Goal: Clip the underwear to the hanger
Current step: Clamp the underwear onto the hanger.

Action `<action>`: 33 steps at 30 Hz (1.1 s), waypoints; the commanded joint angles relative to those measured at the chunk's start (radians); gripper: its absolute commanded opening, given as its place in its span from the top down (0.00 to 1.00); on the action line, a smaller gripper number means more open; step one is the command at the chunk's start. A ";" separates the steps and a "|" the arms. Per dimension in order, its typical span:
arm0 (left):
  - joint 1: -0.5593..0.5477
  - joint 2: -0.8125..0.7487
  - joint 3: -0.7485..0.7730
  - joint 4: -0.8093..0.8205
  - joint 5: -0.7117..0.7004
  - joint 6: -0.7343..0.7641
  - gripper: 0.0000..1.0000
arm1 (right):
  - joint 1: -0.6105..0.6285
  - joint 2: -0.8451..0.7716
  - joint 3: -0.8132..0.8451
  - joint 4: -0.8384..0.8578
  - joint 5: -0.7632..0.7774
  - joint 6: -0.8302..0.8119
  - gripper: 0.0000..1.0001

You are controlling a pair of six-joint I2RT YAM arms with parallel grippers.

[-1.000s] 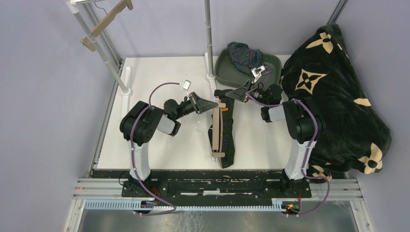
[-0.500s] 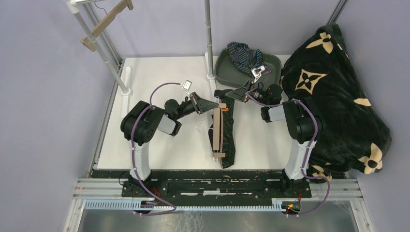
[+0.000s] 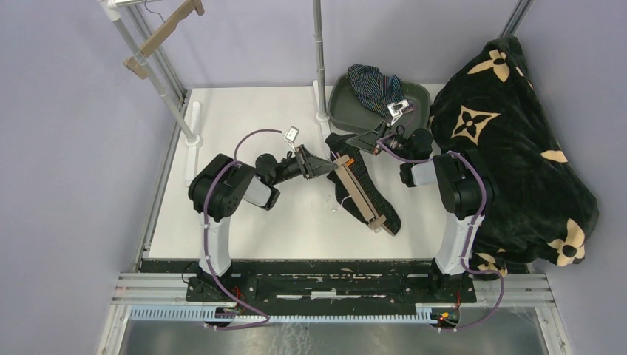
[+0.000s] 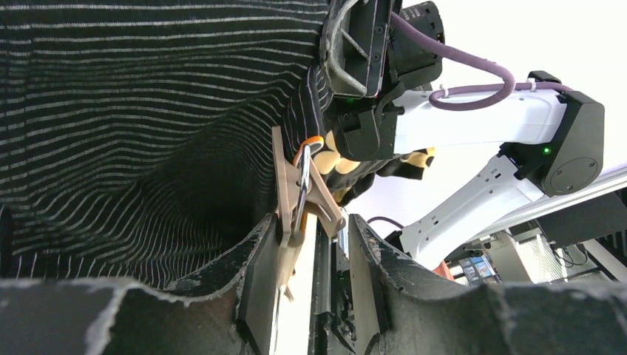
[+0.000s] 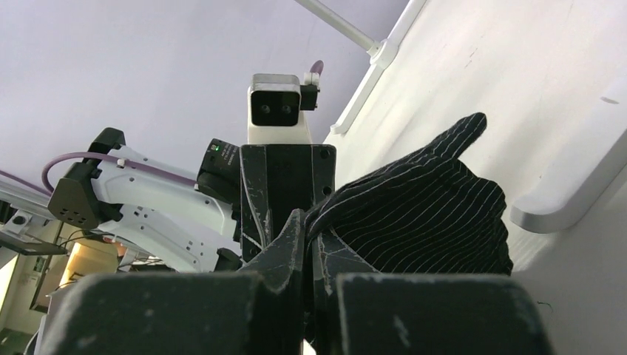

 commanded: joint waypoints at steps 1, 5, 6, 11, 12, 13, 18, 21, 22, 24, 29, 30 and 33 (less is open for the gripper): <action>-0.004 0.009 0.022 0.151 0.035 -0.044 0.55 | -0.007 -0.031 0.021 0.097 0.014 -0.009 0.99; -0.003 0.023 0.027 0.150 0.026 -0.050 0.55 | -0.007 -0.039 0.017 -0.015 0.031 -0.070 0.99; -0.003 0.030 0.029 0.149 0.021 -0.054 0.55 | -0.007 -0.045 0.018 -0.082 0.043 -0.106 0.97; 0.029 0.049 0.004 0.152 -0.013 -0.081 0.55 | -0.007 -0.138 0.048 -0.610 0.205 -0.386 0.96; 0.041 0.047 -0.009 0.155 -0.020 -0.083 0.55 | -0.007 -0.156 0.059 -0.699 0.254 -0.432 0.96; 0.053 0.042 -0.023 0.158 -0.028 -0.083 0.55 | -0.007 -0.168 0.071 -0.772 0.293 -0.467 0.98; 0.093 0.004 -0.070 0.160 -0.041 -0.082 0.55 | -0.010 -0.162 0.133 -0.923 0.463 -0.478 0.99; 0.096 -0.010 -0.083 0.159 -0.042 -0.081 0.55 | -0.013 -0.173 0.148 -1.017 0.615 -0.453 0.99; 0.097 -0.013 -0.085 0.160 -0.041 -0.080 0.55 | -0.013 -0.186 0.149 -1.051 0.677 -0.450 0.99; 0.098 -0.016 -0.087 0.160 -0.041 -0.082 0.55 | -0.013 -0.217 0.154 -1.143 0.821 -0.459 1.00; 0.098 -0.021 -0.089 0.158 -0.043 -0.083 0.55 | -0.013 -0.320 0.176 -1.387 1.115 -0.549 0.45; 0.099 -0.021 -0.089 0.154 -0.045 -0.080 0.55 | -0.013 -0.344 0.168 -1.403 1.154 -0.574 0.34; 0.100 -0.029 -0.089 0.127 -0.050 -0.064 0.52 | -0.009 -0.401 0.148 -1.431 1.186 -0.653 0.29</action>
